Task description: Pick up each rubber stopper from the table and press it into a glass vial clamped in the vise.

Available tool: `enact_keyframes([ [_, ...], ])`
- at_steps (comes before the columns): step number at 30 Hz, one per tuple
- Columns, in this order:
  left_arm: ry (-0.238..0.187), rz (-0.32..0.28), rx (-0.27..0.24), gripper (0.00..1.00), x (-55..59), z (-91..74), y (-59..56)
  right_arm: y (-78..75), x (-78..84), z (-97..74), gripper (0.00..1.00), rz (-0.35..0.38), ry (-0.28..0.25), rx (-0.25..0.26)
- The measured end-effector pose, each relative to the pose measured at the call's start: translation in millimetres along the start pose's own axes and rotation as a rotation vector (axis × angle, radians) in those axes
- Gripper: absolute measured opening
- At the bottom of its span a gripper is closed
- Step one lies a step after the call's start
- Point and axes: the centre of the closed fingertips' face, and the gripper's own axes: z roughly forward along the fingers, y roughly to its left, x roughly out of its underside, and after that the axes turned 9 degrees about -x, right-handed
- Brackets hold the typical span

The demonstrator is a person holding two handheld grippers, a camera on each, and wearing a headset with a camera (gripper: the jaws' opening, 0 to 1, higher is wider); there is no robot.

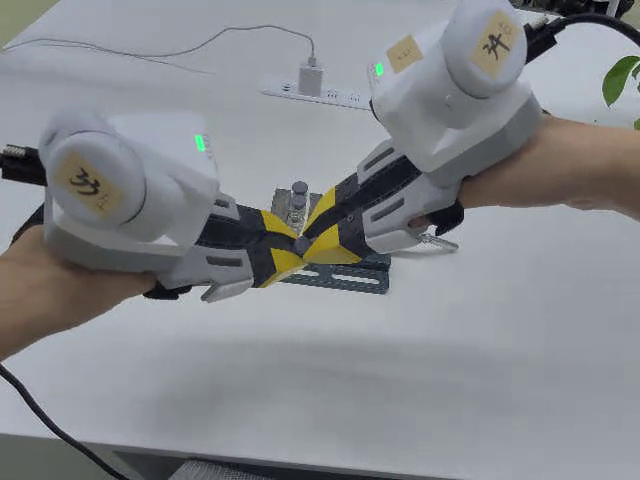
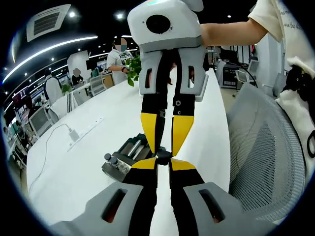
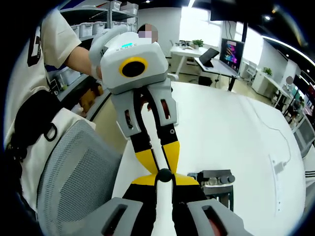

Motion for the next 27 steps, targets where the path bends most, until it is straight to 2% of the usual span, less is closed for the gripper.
enact_keyframes([
  [2,0.001,-0.026,-0.022,0.09,3.5,0.2,1.9,-0.5,-2.0,-0.7,0.06,0.006,-0.011,-0.013],
  [6,-0.012,-0.114,-0.112,0.34,15.5,-4.4,12.1,-13.1,-0.8,-5.2,0.06,0.005,0.005,-0.001],
  [9,-0.023,-0.208,-0.153,0.44,25.2,-10.1,17.2,-20.6,3.4,-4.5,0.06,0.015,0.021,-0.008],
  [11,-0.018,-0.226,-0.202,0.49,35.5,-14.3,24.1,-26.4,10.5,-2.9,0.06,0.012,0.054,-0.014],
  [13,-0.021,-0.255,-0.240,0.58,43.0,-17.2,28.4,-31.8,13.8,-2.0,0.06,0.017,0.070,-0.017],
  [15,-0.001,-0.278,-0.266,0.69,51.4,-19.6,31.2,-37.9,18.9,-0.8,0.06,0.020,0.091,-0.020],
  [17,-0.009,-0.272,-0.284,0.77,53.2,-21.6,33.4,-42.2,24.8,-0.4,0.06,0.010,0.127,-0.022],
  [19,-0.013,-0.292,-0.296,0.83,55.6,-23.5,34.4,-46.8,28.2,0.7,0.06,0.002,0.153,-0.028],
  [23,0.013,-0.309,-0.287,0.99,64.0,-22.3,30.4,-55.3,29.4,2.7,0.06,-0.034,0.199,-0.036],
  [27,0.016,-0.335,-0.286,0.99,68.1,-22.9,28.1,-63.1,27.3,5.1,0.06,-0.067,0.237,-0.045],
])
